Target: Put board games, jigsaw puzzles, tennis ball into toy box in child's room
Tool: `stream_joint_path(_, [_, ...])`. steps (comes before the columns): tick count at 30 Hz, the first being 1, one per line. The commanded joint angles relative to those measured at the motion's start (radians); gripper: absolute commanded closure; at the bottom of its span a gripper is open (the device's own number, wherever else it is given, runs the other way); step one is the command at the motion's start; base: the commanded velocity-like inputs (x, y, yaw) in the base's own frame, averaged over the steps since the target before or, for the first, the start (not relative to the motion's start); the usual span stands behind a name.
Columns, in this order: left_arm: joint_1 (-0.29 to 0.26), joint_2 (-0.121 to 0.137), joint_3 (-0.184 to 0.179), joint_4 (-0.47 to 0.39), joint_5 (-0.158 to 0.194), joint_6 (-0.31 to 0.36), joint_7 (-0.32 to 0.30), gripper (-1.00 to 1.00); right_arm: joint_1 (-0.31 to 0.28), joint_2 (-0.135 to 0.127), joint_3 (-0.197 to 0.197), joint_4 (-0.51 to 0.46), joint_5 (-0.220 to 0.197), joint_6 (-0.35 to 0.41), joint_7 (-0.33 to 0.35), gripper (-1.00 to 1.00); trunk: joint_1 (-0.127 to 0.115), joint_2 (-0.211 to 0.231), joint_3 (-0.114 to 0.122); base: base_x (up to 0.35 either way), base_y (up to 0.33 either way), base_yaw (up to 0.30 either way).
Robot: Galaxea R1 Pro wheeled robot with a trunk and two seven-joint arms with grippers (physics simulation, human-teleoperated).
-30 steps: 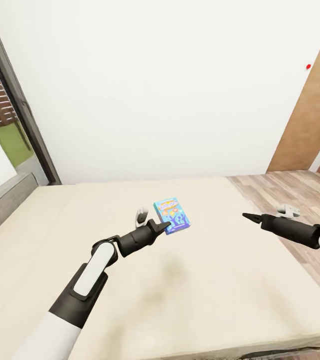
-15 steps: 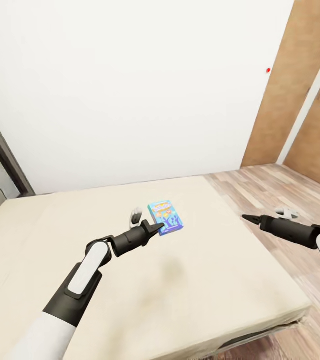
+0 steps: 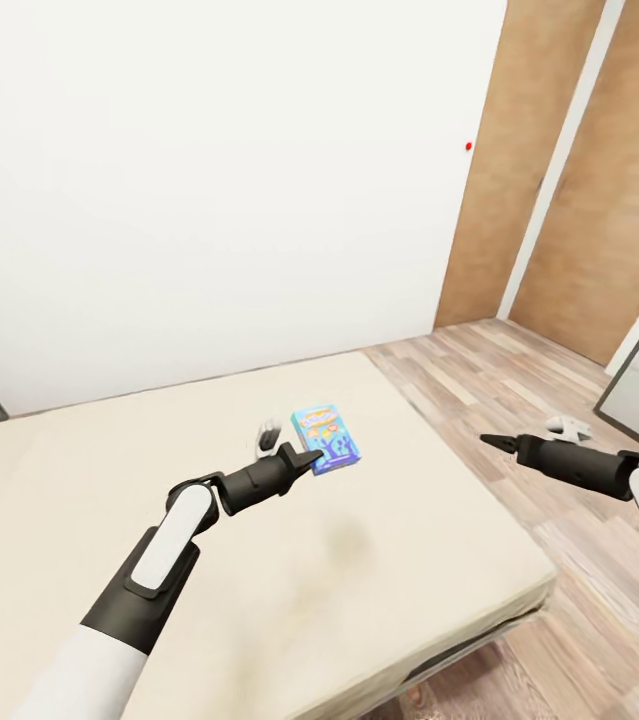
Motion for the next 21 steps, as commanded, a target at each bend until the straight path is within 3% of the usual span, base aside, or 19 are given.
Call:
stream_joint_path(1, [-0.001,0.000,0.001,0.000,0.003,0.004,-0.002,1.00,-0.001,0.000,-0.001,0.000,0.010,0.004,0.010,-1.00,-0.004,0.007,0.002,0.000,0.000,-0.283])
stream_joint_path(21, [0.000,0.002,0.001,-0.001,0.005,-0.001,0.031,1.00,0.001,0.001,0.002,-0.005,0.011,0.004,0.011,-1.00,-0.081,0.147,0.065,0.000,0.000,-0.283])
